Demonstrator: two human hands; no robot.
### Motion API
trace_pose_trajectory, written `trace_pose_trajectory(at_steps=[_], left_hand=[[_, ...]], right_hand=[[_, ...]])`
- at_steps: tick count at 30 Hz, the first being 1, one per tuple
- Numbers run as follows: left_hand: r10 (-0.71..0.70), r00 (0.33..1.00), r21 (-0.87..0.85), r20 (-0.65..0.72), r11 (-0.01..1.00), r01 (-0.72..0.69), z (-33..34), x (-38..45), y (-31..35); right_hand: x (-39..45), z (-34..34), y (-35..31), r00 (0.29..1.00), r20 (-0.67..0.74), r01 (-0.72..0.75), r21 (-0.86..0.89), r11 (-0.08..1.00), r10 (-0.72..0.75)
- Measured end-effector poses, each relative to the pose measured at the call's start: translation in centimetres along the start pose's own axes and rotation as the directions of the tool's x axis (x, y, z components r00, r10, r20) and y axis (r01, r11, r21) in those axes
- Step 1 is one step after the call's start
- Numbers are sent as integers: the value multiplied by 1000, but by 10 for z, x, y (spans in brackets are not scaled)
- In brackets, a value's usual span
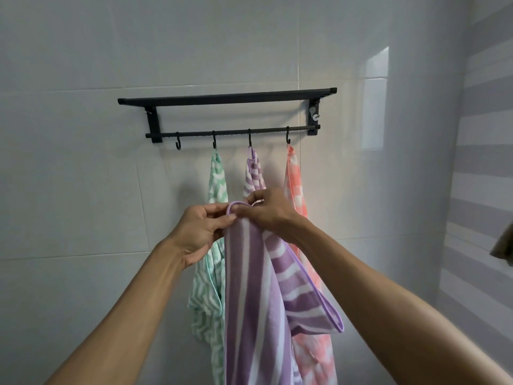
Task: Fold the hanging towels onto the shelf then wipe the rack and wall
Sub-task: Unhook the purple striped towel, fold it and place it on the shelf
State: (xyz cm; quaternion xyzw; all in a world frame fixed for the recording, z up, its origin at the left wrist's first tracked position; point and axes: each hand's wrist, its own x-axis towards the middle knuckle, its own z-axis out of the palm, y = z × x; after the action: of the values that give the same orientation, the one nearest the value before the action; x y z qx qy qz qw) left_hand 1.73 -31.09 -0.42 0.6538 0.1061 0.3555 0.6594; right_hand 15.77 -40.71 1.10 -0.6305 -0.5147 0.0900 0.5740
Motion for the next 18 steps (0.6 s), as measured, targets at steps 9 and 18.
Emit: trace_pose_trajectory(at_steps=[9, 18], left_hand=[[252, 881, 309, -400, 942, -129, -29, 15, 12], [288, 842, 543, -457, 840, 7, -105, 20, 3]], right_hand=[[-37, -24, 62, 785, 509, -264, -240, 934, 353], [-40, -52, 63, 847, 351, 75, -822, 564, 400]])
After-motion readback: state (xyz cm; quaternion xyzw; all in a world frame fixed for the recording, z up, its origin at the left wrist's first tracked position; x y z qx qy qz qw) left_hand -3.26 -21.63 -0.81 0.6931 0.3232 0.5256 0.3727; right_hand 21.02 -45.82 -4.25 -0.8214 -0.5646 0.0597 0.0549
